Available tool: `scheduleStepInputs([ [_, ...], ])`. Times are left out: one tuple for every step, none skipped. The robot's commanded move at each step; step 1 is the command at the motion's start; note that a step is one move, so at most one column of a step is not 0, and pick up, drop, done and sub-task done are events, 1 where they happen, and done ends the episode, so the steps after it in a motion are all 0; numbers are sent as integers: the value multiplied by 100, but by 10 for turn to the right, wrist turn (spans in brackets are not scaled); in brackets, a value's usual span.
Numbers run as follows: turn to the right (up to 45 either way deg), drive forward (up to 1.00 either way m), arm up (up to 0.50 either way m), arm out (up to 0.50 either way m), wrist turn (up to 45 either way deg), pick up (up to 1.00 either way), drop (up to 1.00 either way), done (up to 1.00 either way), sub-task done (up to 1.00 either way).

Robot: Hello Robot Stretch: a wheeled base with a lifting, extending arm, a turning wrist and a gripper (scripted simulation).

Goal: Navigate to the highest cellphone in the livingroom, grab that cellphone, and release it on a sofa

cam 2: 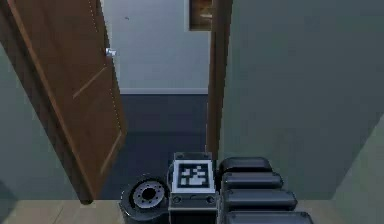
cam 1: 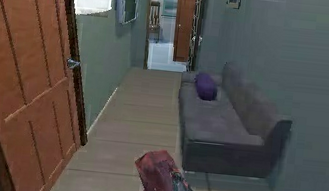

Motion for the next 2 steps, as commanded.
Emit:
scheduleStepInputs([
  [-420,0,0,0,0,0,0,0,0],
  [0,35,0,0,0,0,0,0,0],
])
